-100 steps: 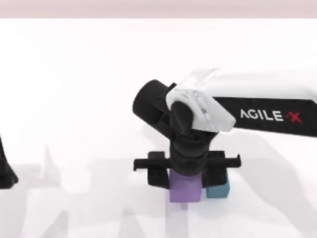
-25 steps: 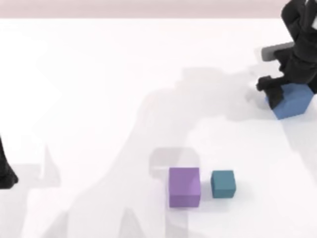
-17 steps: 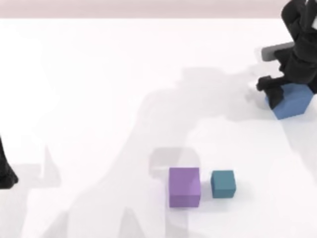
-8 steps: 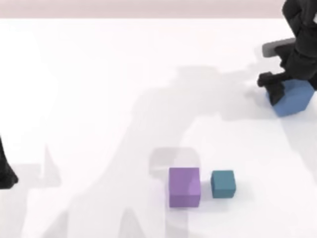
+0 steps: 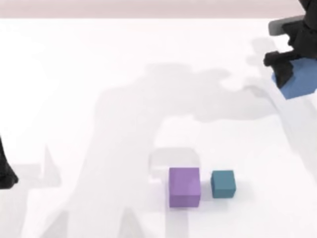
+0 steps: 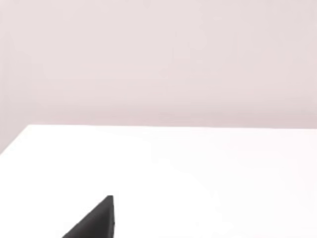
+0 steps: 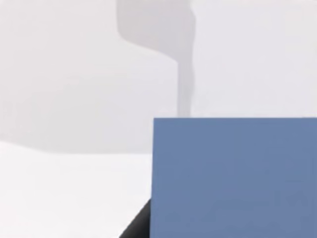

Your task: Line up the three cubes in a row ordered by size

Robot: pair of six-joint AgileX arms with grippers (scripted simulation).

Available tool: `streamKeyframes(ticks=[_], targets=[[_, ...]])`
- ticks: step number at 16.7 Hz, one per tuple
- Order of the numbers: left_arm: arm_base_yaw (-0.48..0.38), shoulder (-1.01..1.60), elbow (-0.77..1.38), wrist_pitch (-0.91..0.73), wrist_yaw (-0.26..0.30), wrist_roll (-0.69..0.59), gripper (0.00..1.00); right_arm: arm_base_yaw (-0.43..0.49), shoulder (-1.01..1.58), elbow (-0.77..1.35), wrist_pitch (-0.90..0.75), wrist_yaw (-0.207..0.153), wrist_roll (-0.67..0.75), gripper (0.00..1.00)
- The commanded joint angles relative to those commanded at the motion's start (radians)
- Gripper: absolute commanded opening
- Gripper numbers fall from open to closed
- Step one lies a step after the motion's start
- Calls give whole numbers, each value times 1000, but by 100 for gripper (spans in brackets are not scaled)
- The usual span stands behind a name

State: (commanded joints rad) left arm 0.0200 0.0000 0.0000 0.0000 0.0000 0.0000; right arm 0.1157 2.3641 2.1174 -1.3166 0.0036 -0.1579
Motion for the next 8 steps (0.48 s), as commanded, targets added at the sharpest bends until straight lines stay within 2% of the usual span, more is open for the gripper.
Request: streamKeyframes(ticks=[4, 8], targets=[[0, 0, 0, 0, 0, 0, 100, 3, 5, 1, 0, 0, 14, 0], [0, 0, 0, 0, 0, 0, 100, 105, 21, 32, -19, 1, 145, 0]])
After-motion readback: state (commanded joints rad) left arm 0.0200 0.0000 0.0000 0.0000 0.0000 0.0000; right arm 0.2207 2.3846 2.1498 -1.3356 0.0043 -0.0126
